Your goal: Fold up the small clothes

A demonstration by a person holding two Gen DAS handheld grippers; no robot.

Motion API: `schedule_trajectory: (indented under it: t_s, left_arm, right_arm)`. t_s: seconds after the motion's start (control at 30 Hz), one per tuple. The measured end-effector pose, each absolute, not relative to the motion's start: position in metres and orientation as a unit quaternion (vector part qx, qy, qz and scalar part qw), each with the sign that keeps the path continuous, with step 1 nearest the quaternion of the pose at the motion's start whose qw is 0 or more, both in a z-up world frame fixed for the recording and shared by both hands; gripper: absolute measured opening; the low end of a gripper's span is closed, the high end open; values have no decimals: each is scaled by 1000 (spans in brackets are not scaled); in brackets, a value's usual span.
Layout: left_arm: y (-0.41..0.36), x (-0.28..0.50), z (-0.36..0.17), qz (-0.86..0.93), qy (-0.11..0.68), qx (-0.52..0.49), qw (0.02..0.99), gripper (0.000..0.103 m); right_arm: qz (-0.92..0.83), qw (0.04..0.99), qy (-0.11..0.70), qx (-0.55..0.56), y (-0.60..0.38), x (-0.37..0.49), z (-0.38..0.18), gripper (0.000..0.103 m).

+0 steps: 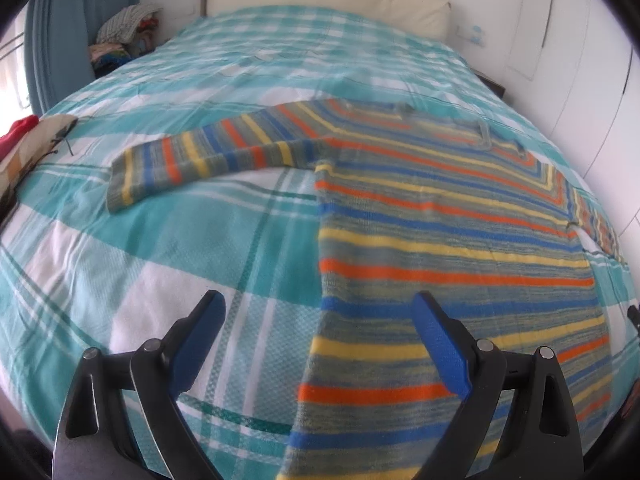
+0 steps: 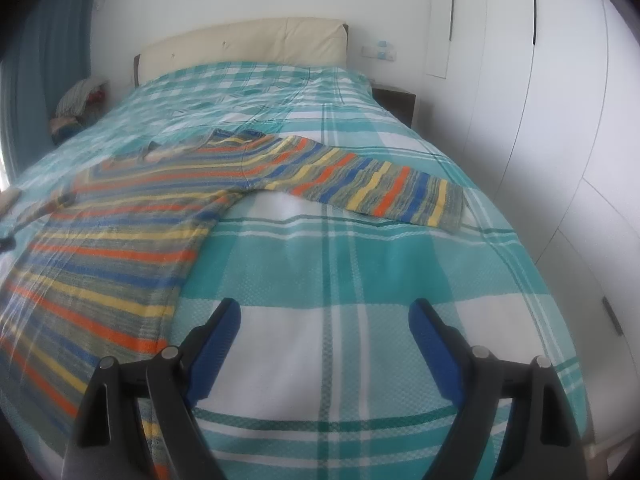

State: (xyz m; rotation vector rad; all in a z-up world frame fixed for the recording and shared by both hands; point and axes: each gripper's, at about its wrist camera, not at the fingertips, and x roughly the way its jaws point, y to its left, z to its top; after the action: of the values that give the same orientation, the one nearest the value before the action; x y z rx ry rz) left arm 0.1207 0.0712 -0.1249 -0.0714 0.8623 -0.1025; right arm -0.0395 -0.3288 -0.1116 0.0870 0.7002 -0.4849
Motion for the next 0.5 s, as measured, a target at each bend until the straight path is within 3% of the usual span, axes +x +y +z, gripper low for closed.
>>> schedule_trajectory:
  t_s: [0.5]
  left_arm:
    - [89,121,-122,-20,413,-58,909,95]
  right_arm:
    - [-238,909,337,51,-332,-40,-112,85]
